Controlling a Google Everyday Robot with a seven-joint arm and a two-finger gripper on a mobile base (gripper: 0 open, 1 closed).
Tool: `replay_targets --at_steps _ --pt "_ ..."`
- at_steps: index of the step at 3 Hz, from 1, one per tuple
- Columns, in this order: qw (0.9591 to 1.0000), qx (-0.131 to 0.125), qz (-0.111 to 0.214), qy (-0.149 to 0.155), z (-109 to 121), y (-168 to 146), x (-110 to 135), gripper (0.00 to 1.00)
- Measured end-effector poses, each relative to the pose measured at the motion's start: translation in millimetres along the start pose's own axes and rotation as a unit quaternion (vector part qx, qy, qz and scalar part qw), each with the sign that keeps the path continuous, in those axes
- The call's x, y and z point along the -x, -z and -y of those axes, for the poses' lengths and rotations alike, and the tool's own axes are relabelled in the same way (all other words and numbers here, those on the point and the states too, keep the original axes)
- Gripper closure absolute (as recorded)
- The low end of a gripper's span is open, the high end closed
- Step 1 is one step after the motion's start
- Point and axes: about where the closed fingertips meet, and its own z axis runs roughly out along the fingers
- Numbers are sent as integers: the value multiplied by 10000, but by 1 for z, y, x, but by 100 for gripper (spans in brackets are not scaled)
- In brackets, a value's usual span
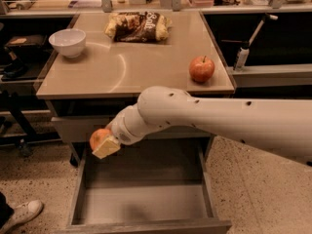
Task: Pick orange from middle drawer and place on counter
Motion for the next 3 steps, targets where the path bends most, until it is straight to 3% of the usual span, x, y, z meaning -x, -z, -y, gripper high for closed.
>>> replay_targets --at_steps 1,2,3 --pt "10000 -3 6 8 1 1 2 100" --pt "9998 -170 75 108 6 28 21 100" --pt "9976 -622 142 280 25 79 58 100"
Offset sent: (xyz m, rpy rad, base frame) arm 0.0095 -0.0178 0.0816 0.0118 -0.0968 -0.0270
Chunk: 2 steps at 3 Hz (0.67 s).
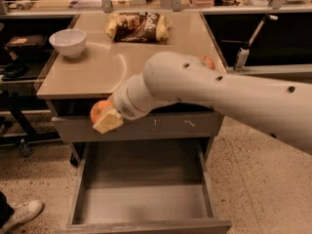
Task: Pick orange from middle drawer and place on counter
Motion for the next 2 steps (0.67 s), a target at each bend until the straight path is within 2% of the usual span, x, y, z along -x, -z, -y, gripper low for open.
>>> replay_targets --at_steps 1,2 --pt "9996 -265 30 82 35 29 25 100" --pt "9993 -352 75 110 75 40 39 100"
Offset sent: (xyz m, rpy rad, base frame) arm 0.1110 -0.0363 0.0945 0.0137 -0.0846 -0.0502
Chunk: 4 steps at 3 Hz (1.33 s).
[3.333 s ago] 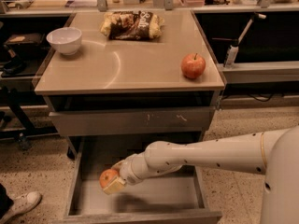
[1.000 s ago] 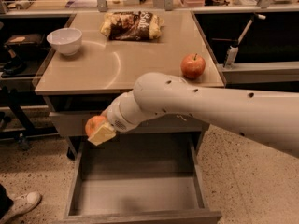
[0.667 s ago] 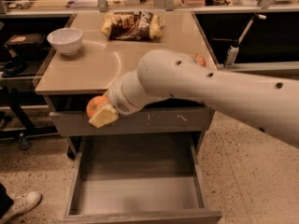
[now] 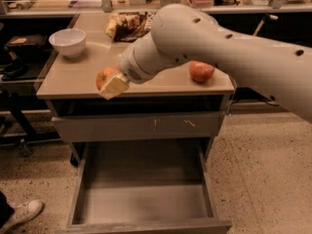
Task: Pick orange from middle drawer and place on counter
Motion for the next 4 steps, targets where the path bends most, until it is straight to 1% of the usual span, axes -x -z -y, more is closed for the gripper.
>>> replay_targets --at_steps 1,2,3,4 --pt "10000 -15 41 -9 40 -1 8 100" --pt "10000 28 33 46 77 -8 16 100" --pt "9998 115 127 74 109 -23 22 100" --pt "9992 305 256 35 130 -51 23 100"
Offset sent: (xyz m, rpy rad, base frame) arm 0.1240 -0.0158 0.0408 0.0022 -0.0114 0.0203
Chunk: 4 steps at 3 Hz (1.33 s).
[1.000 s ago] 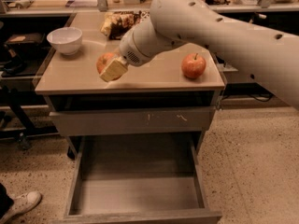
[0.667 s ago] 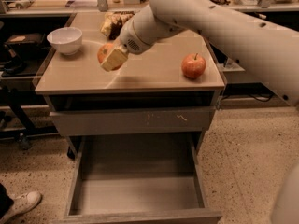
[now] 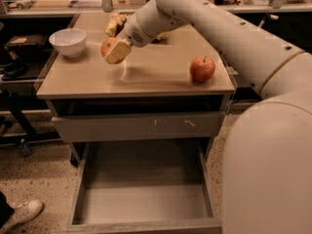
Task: Pick orange from middle drawer and place on counter
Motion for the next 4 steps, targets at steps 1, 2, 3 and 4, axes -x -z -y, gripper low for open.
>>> replay_targets --at_steps 1,2,3,4 --pt "9995 265 122 -81 9 -34 -4 100" --pt "9983 540 172 -141 8 -66 -9 100" --pt "9982 546 176 -152 9 -69 -10 81" --pt "9982 546 175 -152 9 -69 -10 58"
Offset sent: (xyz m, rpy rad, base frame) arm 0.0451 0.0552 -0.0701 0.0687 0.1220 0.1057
